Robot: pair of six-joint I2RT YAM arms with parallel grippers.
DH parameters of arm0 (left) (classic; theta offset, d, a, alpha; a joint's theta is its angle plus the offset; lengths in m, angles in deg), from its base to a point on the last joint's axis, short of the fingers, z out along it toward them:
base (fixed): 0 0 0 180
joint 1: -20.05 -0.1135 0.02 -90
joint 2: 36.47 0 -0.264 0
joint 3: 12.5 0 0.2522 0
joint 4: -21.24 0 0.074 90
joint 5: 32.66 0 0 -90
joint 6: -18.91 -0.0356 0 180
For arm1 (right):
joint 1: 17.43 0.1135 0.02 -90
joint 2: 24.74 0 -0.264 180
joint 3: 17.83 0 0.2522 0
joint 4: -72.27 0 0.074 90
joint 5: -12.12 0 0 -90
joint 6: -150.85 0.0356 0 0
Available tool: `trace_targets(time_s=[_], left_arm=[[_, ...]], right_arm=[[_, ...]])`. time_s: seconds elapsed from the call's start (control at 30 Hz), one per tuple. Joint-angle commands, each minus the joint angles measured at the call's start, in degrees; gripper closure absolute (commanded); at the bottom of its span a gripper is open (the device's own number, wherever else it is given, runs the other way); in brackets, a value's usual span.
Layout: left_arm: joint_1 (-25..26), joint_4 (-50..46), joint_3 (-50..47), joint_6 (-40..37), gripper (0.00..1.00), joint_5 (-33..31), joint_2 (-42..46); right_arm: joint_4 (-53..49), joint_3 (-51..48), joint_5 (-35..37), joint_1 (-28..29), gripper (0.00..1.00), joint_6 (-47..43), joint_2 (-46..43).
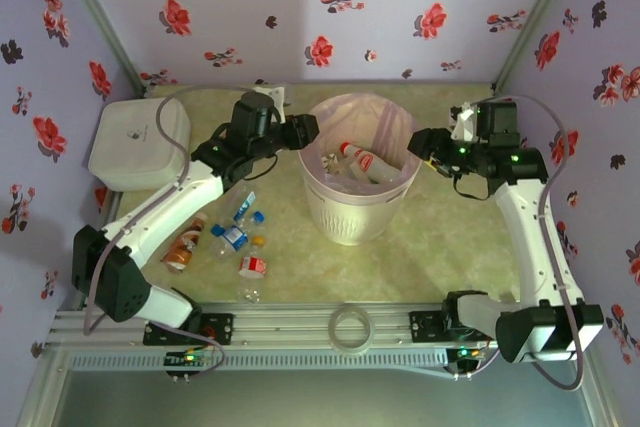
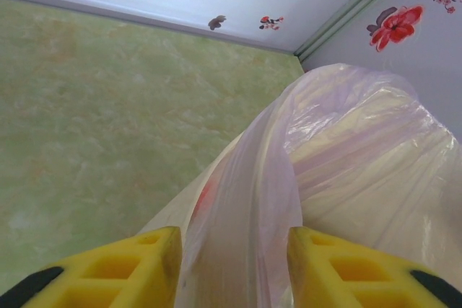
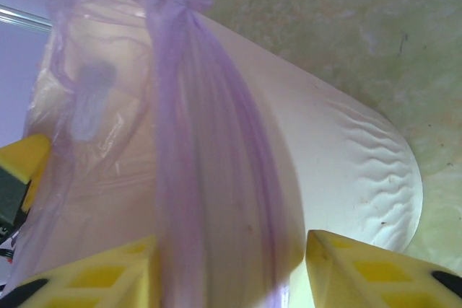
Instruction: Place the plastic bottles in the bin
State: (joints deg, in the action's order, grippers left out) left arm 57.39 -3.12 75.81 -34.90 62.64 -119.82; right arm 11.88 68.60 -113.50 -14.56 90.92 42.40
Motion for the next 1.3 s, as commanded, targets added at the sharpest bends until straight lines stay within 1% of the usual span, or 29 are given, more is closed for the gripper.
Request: trace_targets(time_s=[0.0, 0.07, 0.1, 0.13, 0.2, 0.27, 0.43, 0.57, 0.67, 0.77, 0.87, 1.03, 1.13, 1.27], left_arm=[[0.5, -3.9, 0.3, -3.6, 0.52, -1.1, -1.0], [0.5, -4.1, 0.5, -4.6, 0.42, -1.0, -0.7], [0.5, -4.3, 0.7, -5.5, 0.34, -0.9, -0.6], [0.5, -4.8, 1.0, -6.5, 0.23, -0.9, -0.5], [0.6, -5.9, 1.9, -8.2, 0.09, -0.9, -0.2], [0.5, -6.7, 2.6, -9.6, 0.0, -1.0, 0.5], [-0.4, -9.5, 4.9, -12.5, 0.0, -1.2, 3.2], [-2.6, -11.9, 5.9, -15.2, 0.0, -1.2, 7.0], [-6.0, -13.9, 6.8, -15.9, 0.0, -0.7, 9.9], [-9.4, -14.4, 7.0, -16.8, 0.0, 1.0, 12.5], [-13.4, -16.9, 7.4, -20.1, 0.0, 0.9, 12.9], [-22.2, -23.3, 7.7, -23.9, 0.0, 0.5, 7.1], [-24.8, -26.7, 8.6, -28.5, 0.0, -2.8, 1.7], [-26.7, -28.2, 10.8, -35.3, 0.0, -7.1, -6.2]], right_arm=[[2.1, -1.4, -0.2, -0.4, 0.5, 0.0, 0.3], [3.2, -2.5, 0.0, -0.4, 0.51, 1.0, 0.3], [3.9, -3.1, 0.3, -0.4, 0.52, 1.7, 0.2], [4.6, -3.6, 0.3, -0.4, 0.55, 2.3, 0.1], [5.6, -4.5, 0.2, -0.4, 0.56, 3.0, 0.1], [6.2, -4.9, 0.3, -0.4, 0.57, 3.2, -0.1], [7.6, -4.8, 0.4, -0.4, 0.61, 4.4, -0.2], [7.5, -4.6, 1.3, -0.4, 0.62, 4.6, 0.2], [8.1, -5.0, 1.1, -0.4, 0.62, 4.7, 0.2], [8.6, -5.0, 0.9, -0.4, 0.63, 5.3, 0.0], [9.1, -5.0, 0.6, -0.3, 0.63, 5.7, -0.1], [9.1, -4.9, 0.2, -0.3, 0.63, 5.7, -0.5], [8.9, -4.9, -0.1, -0.3, 0.63, 5.7, -0.8], [9.1, -5.2, -0.6, -0.3, 0.63, 5.9, -1.0]])
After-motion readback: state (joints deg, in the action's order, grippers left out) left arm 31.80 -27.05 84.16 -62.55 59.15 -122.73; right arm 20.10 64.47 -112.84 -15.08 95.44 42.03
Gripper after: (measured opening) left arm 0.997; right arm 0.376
